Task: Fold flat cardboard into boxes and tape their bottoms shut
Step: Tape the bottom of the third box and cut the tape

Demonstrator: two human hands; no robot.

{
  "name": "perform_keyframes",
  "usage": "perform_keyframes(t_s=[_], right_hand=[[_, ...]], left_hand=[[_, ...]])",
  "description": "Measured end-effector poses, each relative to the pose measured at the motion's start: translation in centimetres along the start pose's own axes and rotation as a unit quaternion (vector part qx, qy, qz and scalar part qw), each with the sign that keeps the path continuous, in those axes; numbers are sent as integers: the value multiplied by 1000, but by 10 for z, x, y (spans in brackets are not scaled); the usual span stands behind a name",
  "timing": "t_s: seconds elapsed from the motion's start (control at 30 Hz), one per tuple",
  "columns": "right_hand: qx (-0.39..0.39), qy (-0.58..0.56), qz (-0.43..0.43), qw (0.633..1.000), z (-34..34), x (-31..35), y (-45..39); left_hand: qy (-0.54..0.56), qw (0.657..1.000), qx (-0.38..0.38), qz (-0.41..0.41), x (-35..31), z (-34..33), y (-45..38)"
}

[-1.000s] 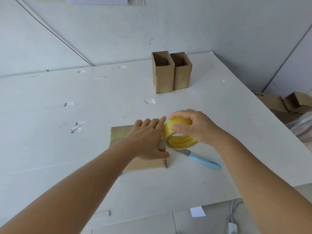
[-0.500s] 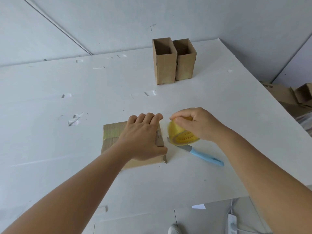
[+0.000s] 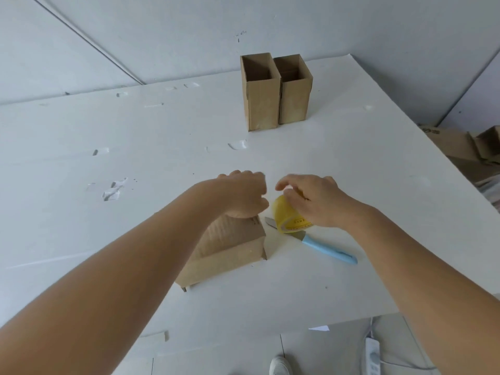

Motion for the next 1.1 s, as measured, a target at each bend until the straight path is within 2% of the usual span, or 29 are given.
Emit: perform_keyframes(t_s=[0.17, 0.3, 0.53, 0.6, 0.67, 0.77, 0.8, 0.87, 0.93, 1.03, 1.1], right_hand=[[-21, 19, -1, 1000, 5, 1, -4], [-25, 41, 13, 999, 7, 5, -4], [-89, 23, 31, 995, 15, 9, 2], [-135, 6, 41, 990, 21, 5, 9], [-213, -27, 33, 976, 28, -1, 24], [-350, -71, -15, 934, 32, -18, 59], [-374, -76, -37, 924, 25, -25, 70], [-357, -81, -83, 927, 0, -40, 82], [-285, -60, -120, 949, -33, -54, 81], [-172, 15, -129, 976, -72, -63, 75], [-138, 58, -131, 980, -83, -66, 73]], left_hand=[[55, 995, 50, -59, -24, 5, -25], [159, 982, 78, -72, -20, -9, -30], [244, 968, 40, -48, -7, -8, -33], [258, 965, 30, -47, -5, -7, -33], [268, 962, 21, -46, -3, -7, -33], [282, 959, 5, -44, -2, -5, -34], [287, 957, -1, -44, -1, -4, -34], [294, 954, -13, -48, -1, -3, -33], [301, 952, -23, -50, 0, -2, -31], [303, 951, -34, -51, 0, 0, -30], [306, 950, -38, -52, -1, 0, -30]])
Point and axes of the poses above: each hand's wrist, its own y-axis away from the middle knuckle, its own z-axis out of the back of the hand, x = y × z, the point moved 10 cm from there along -y, towards the middle knuckle, and after that the axes turned 3 degrees about -y, right-handed, at the moved point
